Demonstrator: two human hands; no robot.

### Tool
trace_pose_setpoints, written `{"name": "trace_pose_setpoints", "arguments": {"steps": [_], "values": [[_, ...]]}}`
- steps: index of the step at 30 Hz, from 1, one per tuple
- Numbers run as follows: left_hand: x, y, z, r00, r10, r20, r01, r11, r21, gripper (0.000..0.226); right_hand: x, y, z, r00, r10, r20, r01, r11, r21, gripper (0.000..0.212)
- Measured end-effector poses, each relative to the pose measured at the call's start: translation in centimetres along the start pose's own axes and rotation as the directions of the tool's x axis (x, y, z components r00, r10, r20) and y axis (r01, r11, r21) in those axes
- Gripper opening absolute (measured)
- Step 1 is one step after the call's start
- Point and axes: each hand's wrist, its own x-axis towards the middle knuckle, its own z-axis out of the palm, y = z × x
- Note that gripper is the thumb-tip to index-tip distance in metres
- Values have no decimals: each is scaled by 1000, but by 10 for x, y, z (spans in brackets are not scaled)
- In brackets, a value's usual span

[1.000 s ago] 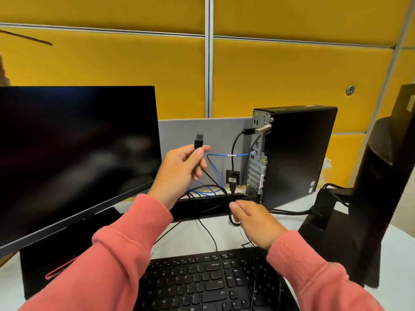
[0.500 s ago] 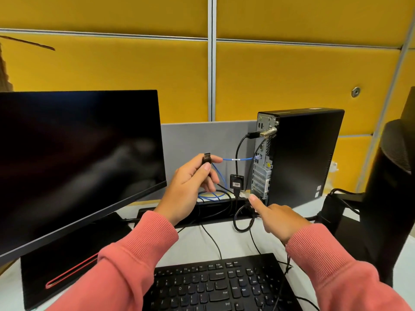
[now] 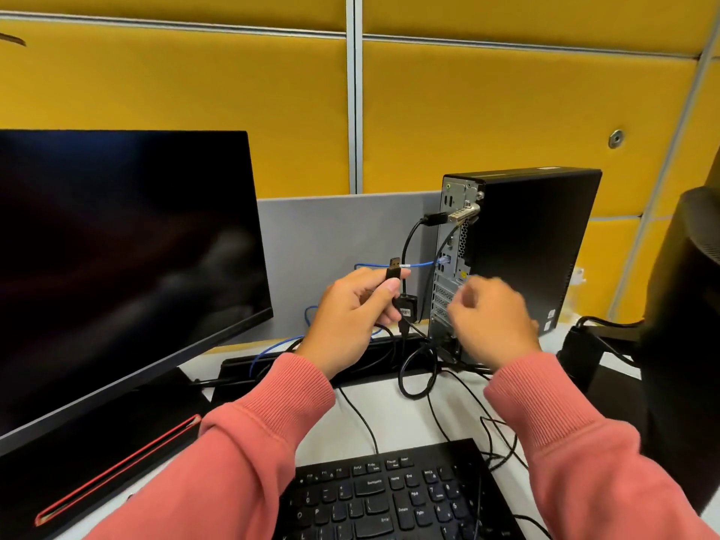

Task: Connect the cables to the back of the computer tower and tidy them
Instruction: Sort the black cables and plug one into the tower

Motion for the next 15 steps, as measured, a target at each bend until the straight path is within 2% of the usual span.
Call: {"name": "trace_pose_setpoints", "arguments": {"steps": [2, 4, 6, 8, 10, 12, 15], "values": [[11, -7, 6, 1000, 13, 7, -14, 999, 39, 25, 18, -13, -7, 970, -41, -239, 82, 982, 168, 8], [23, -14, 10, 999, 38, -4, -37, 994, 106, 23, 41, -28, -13, 887, -25, -460, 192, 928, 320, 22], [34, -17, 10, 998, 58, -30, -53, 988, 147, 19, 68, -41, -14, 794, -2, -608, 283, 886, 366, 33], [46, -17, 12, 997, 62, -47, -54, 986, 155, 14, 96, -44, -11, 768, -55, -638, 303, 909, 287, 41], [56, -19, 14, 995, 68, -74, -51, 978, 202, 8, 120, -39, -4, 790, -118, -602, 306, 927, 219, 42], [68, -25, 15, 992, 79, -99, -49, 960, 276, 5, 136, -29, 4, 782, -163, -601, 332, 926, 181, 36], [83, -35, 13, 991, 118, -67, -84, 923, 376, 7, 146, -17, 9, 719, -192, -668, 382, 912, 149, 25]]}}
